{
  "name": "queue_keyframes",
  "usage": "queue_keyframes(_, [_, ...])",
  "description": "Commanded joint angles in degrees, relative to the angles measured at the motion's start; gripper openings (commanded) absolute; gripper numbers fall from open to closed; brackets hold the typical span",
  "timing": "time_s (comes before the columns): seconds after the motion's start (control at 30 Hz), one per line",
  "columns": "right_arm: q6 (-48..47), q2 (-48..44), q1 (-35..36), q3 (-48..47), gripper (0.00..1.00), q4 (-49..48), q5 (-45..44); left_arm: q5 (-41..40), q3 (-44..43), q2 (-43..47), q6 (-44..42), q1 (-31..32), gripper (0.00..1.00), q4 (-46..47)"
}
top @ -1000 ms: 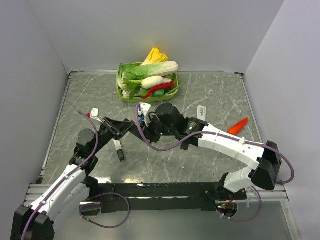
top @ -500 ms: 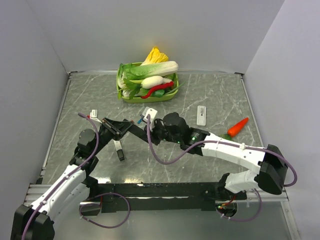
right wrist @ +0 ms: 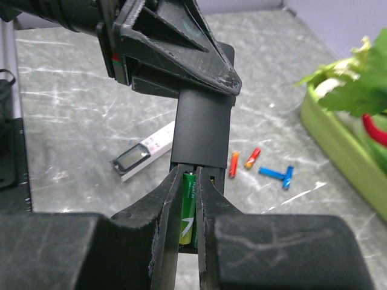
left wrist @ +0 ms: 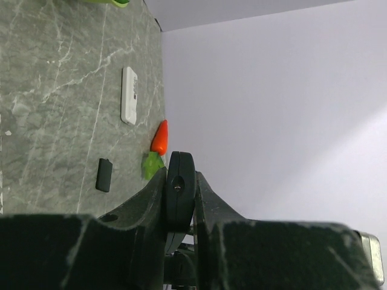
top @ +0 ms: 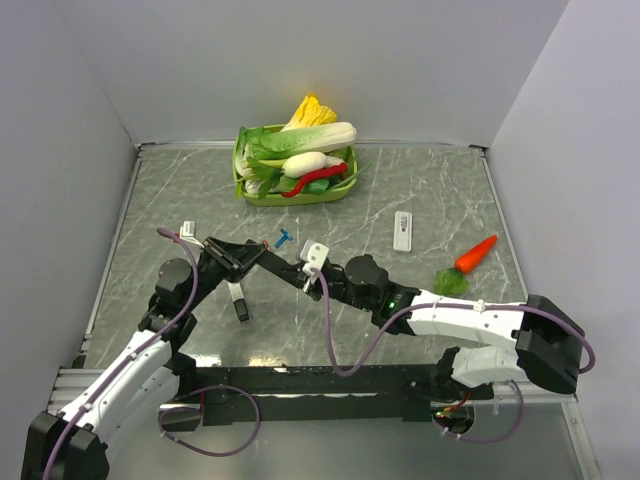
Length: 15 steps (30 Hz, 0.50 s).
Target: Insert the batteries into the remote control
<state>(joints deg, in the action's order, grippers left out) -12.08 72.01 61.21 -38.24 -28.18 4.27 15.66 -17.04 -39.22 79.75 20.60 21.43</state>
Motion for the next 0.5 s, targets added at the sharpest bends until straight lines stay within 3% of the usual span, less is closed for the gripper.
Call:
queue_keyframes(0.0, [-4.10, 3.22, 2.07, 3.52, 0.22, 9.46, -3.39, 0.25, -3.97, 3.71, 9.99, 0.14, 0.01, 15.13])
queue_keyframes(0.13, [-3.13, 4.10, 2.60, 3.87, 0.28, 8.68, -4.19, 0.25, -3.97, 4.06, 9.82, 0.14, 0.01, 14.69])
queue_keyframes(0.17, [-2.78, 4.02, 2.60, 4.13, 0.35, 8.24, -4.01, 0.25, -3.97, 4.24, 9.82, 0.14, 0.01, 14.43])
queue_keyframes(0.27, [-2.60, 3.58, 3.04, 4.14, 0.41, 8.41, -3.40, -0.10, -3.97, 4.77, 8.94, 0.14, 0.01, 13.29])
queue_keyframes(0.47, [-3.83, 2.18, 4.97, 2.29, 0.43, 10.96, -3.74, -0.36, -4.84, 4.68, 3.59, 0.14, 0.01, 7.86])
